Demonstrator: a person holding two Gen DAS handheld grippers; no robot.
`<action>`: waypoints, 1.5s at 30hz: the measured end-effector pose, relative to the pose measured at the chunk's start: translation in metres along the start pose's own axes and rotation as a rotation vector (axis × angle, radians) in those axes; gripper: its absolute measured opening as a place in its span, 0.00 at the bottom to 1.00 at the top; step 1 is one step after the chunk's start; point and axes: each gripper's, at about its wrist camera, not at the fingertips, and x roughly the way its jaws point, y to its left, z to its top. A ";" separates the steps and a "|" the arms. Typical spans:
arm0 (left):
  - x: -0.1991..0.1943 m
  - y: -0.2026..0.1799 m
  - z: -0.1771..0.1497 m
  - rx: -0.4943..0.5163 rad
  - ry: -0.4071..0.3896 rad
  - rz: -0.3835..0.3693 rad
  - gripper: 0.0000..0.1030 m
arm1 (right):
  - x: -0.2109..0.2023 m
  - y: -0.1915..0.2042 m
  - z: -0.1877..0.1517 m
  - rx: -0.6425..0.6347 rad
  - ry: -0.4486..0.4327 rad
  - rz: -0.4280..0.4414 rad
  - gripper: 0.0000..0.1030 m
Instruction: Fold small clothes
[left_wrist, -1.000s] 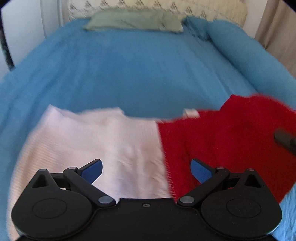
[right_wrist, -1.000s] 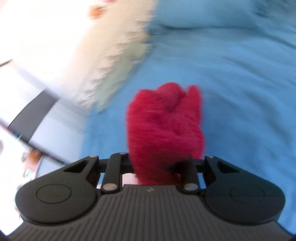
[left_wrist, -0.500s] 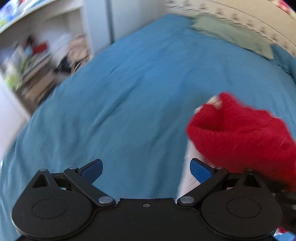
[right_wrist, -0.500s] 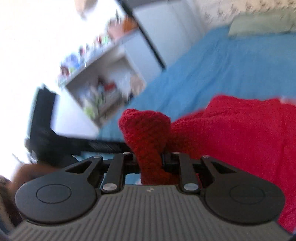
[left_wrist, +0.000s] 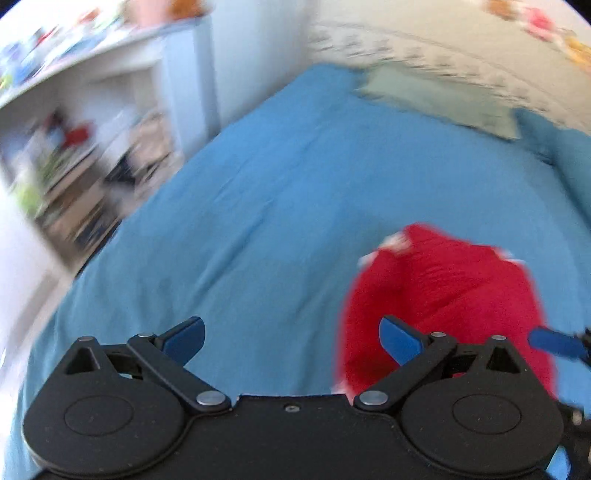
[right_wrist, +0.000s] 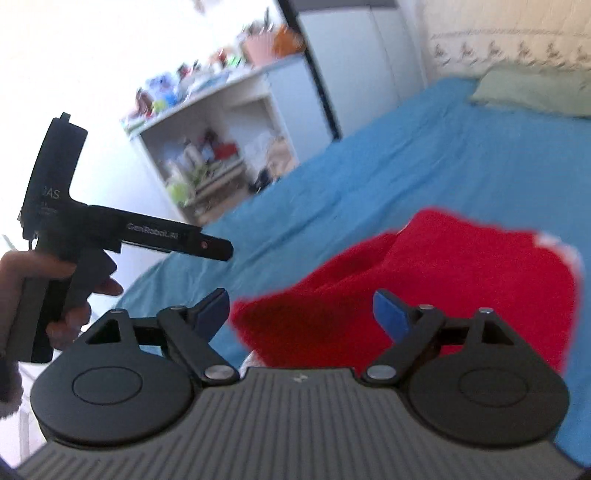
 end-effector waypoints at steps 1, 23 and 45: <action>-0.005 -0.013 0.007 0.051 -0.007 -0.032 1.00 | -0.015 -0.011 0.006 0.013 -0.018 -0.023 1.00; 0.097 -0.064 -0.102 0.114 0.190 -0.408 1.00 | 0.106 -0.119 0.004 -0.104 0.322 -0.203 1.00; 0.081 -0.110 -0.060 0.386 0.206 -0.205 1.00 | -0.033 -0.091 -0.045 0.082 0.347 -0.254 1.00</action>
